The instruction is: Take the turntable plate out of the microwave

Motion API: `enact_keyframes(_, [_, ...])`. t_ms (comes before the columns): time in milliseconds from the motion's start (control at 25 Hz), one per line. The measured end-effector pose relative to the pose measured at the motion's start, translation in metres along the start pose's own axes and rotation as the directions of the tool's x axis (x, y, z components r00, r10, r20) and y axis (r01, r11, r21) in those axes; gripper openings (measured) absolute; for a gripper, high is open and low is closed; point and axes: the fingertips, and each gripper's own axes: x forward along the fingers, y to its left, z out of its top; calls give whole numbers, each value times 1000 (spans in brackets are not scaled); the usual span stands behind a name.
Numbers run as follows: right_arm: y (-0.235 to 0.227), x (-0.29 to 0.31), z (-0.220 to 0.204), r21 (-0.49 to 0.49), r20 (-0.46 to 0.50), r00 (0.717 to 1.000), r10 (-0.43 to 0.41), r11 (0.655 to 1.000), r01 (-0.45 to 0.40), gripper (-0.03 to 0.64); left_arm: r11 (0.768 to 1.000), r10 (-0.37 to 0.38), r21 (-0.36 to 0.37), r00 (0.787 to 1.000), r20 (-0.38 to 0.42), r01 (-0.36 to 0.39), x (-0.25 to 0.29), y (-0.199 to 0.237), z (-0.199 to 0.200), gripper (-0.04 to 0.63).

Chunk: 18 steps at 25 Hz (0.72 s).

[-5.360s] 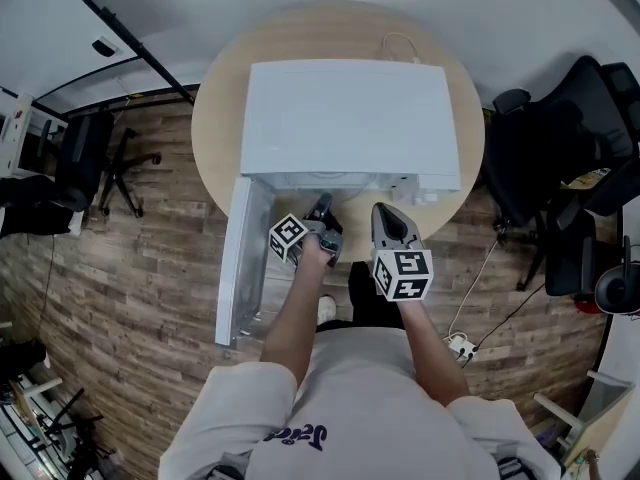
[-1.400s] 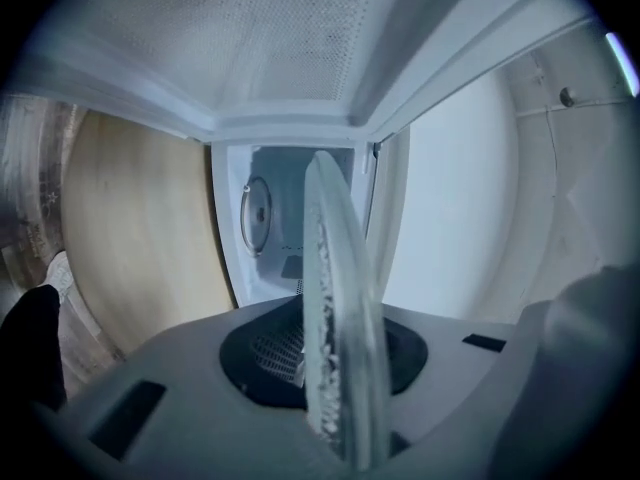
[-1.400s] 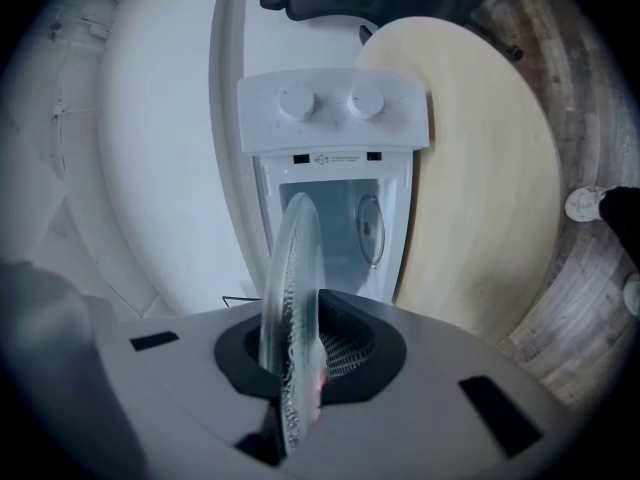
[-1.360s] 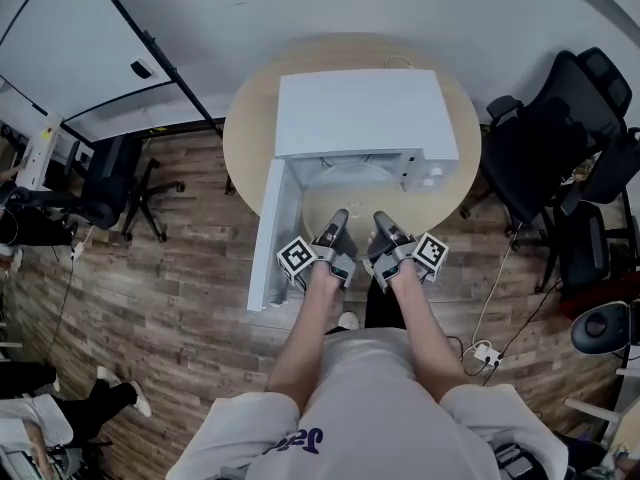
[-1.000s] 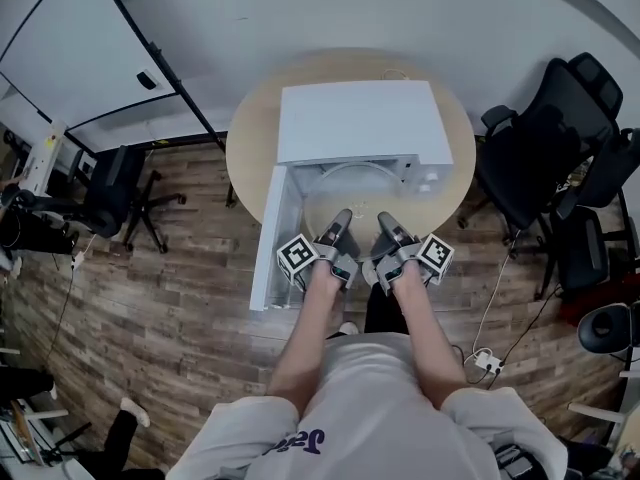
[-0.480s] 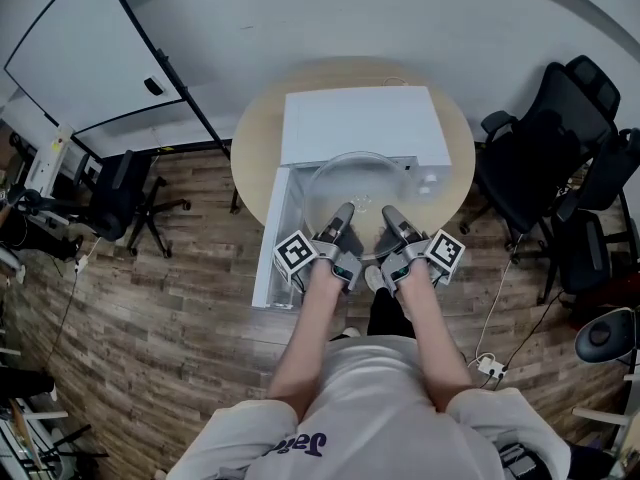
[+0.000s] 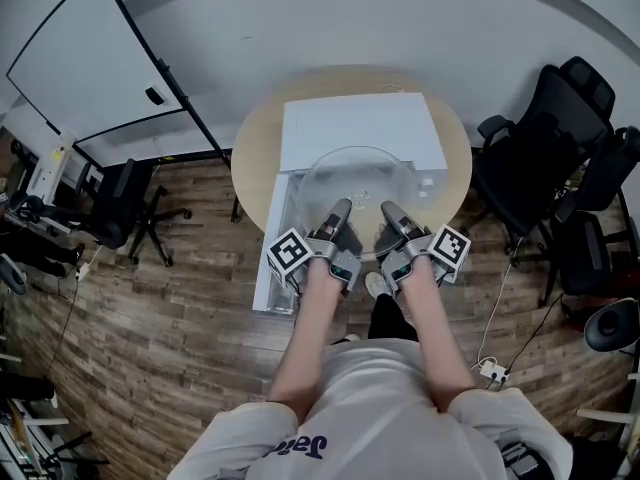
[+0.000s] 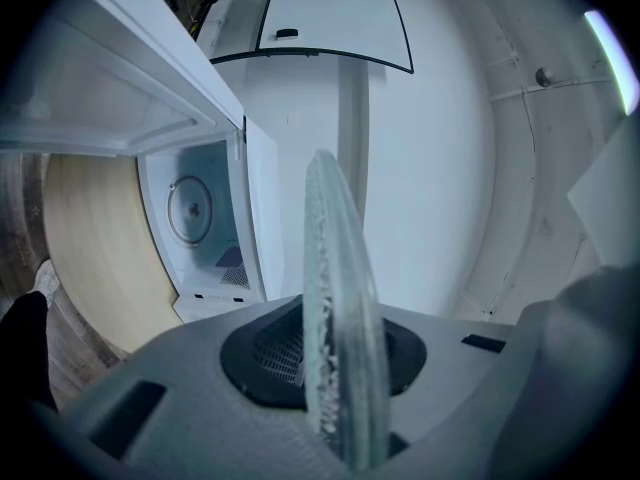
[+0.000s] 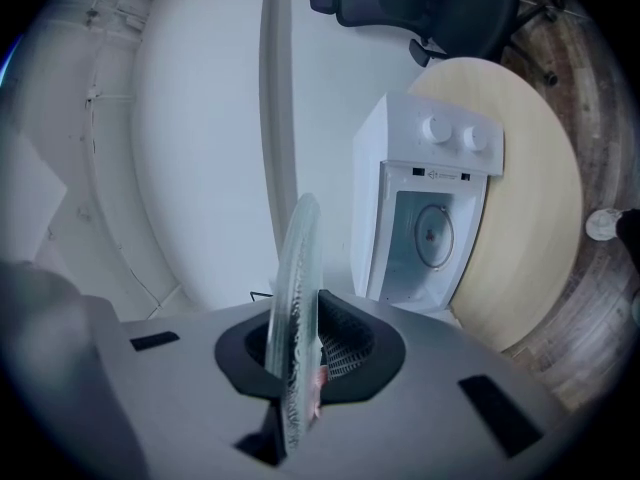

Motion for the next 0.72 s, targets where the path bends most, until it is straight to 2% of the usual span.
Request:
enact_keyframes(360, [8, 0, 0, -14, -2, 1000, 16, 1000, -16, 32, 1000, -16, 1, 1000, -8, 16, 0, -8, 0, 72])
enact_keyframes(720, [-5, -3, 2, 1, 1, 1000, -27, 1000, 27, 32, 999, 15, -35, 1000, -3, -15, 0, 7, -5, 72])
